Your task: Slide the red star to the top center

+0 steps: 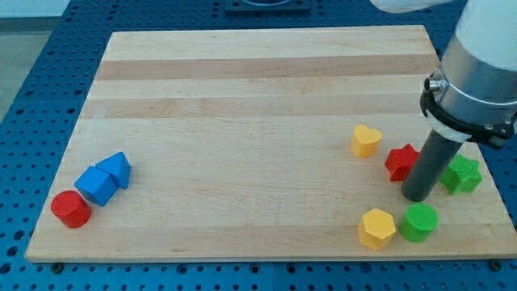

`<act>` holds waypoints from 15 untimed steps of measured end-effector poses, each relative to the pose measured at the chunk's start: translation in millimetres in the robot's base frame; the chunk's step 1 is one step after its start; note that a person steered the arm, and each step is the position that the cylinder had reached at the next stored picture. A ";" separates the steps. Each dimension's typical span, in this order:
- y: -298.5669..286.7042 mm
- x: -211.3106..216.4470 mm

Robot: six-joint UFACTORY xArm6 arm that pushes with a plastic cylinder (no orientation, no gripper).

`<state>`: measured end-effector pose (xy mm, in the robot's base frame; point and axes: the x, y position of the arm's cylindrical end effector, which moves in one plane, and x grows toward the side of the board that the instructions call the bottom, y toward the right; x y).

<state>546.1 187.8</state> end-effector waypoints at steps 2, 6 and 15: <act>6.1 -13.1; -14.8 -143.6; 30.0 -76.4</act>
<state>469.7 217.8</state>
